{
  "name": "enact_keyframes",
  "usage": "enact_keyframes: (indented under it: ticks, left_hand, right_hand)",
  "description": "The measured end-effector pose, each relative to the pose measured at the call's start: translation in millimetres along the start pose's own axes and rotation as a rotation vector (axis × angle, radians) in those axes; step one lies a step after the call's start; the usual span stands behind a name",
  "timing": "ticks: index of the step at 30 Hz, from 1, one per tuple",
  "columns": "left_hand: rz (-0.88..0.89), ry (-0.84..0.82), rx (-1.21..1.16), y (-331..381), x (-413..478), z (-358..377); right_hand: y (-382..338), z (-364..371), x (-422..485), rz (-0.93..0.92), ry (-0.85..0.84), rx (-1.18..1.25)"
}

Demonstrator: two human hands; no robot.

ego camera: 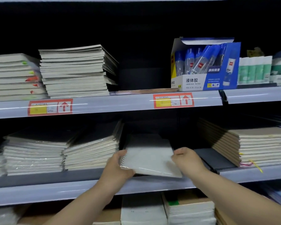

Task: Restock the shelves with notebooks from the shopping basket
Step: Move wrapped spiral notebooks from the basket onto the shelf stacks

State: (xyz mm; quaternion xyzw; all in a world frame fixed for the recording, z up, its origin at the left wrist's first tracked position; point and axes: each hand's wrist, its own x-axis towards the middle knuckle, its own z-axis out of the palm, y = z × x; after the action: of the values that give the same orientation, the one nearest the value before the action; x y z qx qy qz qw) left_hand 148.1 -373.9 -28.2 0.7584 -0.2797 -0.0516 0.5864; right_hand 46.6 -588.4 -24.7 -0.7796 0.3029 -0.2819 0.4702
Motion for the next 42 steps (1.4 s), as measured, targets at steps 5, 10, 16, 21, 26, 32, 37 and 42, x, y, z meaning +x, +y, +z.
enact_keyframes:
  ticks: [5, 10, 16, 21, 26, 32, 37, 42]
  left_hand:
    - [0.076, 0.127, 0.256, 0.3, 14.2, 2.7]
    - [0.098, 0.158, 0.324, -7.1, 20.8, 3.3]
    - [0.158, 0.193, 0.424, -13.2, 28.1, 4.0]
    - [0.236, 0.222, 0.588, -13.0, 27.4, 3.9]
    - [0.210, 0.216, 0.674, -7.7, 34.8, 2.0]
    - [0.185, 0.191, 0.811, -5.0, 46.0, 3.8]
    - [0.195, 0.196, 0.845, -11.1, 50.4, 7.4]
    - [0.222, 0.177, 0.716, -12.6, 50.6, 4.6]
  right_hand:
    - [-6.4, 3.2, -5.5, -0.100, -0.249, -0.211]
    - [-5.7, -1.4, 3.0, -0.164, -0.326, -0.316]
    - [0.2, 8.5, 8.0, -0.287, -0.288, -0.371]
    - [7.1, 21.8, 9.9, -0.433, -0.100, -0.437]
    - [12.0, 32.5, 16.9, -0.494, 0.026, -0.475]
    - [9.4, 37.0, 27.5, -0.421, 0.029, -0.445]
    - [12.3, 42.1, 33.7, -0.389, 0.032, -0.462]
    - [8.4, 39.4, 35.6, -0.321, -0.018, -0.367]
